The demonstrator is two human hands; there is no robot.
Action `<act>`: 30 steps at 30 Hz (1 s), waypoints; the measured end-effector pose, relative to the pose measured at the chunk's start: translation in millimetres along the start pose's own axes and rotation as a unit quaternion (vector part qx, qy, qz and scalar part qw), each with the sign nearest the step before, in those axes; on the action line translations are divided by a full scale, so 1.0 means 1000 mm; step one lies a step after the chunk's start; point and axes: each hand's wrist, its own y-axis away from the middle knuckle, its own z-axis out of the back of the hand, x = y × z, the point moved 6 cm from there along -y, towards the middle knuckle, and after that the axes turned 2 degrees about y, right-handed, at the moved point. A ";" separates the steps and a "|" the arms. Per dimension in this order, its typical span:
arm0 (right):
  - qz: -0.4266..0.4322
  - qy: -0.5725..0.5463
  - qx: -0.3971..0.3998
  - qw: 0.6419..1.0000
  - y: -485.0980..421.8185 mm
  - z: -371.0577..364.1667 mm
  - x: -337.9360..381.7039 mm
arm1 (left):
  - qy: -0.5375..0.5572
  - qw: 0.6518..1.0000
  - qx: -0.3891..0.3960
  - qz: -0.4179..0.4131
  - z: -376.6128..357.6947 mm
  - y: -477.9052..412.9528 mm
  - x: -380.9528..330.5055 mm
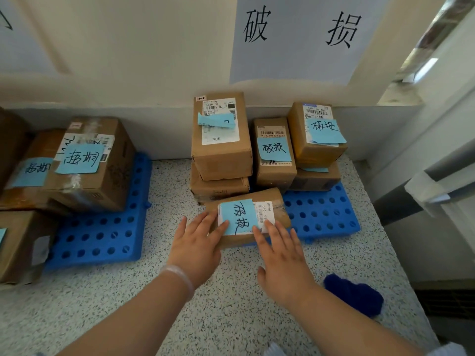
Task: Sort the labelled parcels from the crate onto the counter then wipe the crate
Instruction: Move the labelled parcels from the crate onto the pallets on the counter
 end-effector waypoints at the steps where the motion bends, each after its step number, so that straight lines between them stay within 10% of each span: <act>1: 0.006 -0.003 0.009 1.000 -0.003 -0.001 0.001 | -0.005 1.000 -0.009 0.004 0.001 -0.003 0.002; 18: 0.017 -0.083 -0.013 0.996 0.027 0.017 -0.022 | -0.048 0.998 0.045 -0.010 -0.004 0.006 -0.046; 30: -0.241 -0.120 -0.123 0.955 0.228 0.036 -0.153 | 0.008 0.960 0.015 -0.279 0.014 0.035 -0.310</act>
